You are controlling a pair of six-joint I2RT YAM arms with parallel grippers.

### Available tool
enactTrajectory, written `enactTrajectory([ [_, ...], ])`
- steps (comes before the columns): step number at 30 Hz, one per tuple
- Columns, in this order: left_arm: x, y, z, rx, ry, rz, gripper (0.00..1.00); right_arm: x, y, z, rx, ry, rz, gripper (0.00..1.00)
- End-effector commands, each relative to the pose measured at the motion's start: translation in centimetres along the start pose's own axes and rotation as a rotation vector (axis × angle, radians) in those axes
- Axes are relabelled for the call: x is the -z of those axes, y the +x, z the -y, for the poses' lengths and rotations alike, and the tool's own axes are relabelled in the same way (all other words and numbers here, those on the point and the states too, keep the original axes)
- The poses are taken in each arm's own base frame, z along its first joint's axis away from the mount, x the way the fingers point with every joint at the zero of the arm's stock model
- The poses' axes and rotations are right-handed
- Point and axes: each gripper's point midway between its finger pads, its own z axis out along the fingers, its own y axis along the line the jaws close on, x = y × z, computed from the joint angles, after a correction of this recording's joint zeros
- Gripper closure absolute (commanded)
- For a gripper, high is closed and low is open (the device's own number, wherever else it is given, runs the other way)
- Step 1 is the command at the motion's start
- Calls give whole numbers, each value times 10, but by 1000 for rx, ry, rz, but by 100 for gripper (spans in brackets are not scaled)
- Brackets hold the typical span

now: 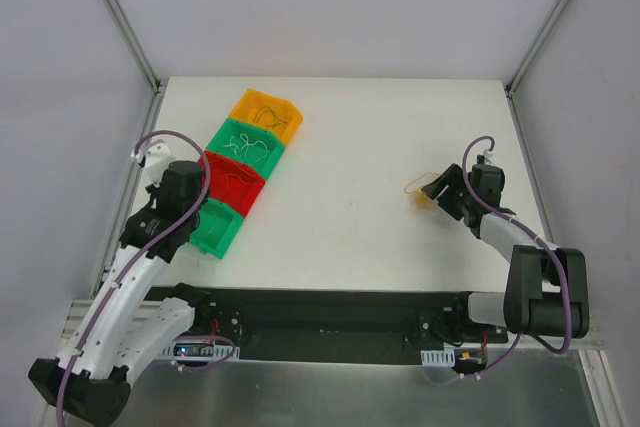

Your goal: Untangle the cables

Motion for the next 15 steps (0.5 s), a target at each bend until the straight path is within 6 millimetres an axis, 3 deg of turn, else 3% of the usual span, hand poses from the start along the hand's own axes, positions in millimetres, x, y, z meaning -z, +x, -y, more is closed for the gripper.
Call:
enactTrajectory([
  [1,-11,47,28,149,61,-182,100,0,-9,-5,25,-9,29,33],
  [5,-17,62,23,210,17,-201,100,-1,-9,-5,26,-7,27,33],
  [12,-42,90,-19,255,-150,-281,100,-2,-7,-5,22,-11,16,33],
  [15,-48,101,-19,301,-135,-334,100,-2,-8,-5,22,-11,18,33],
])
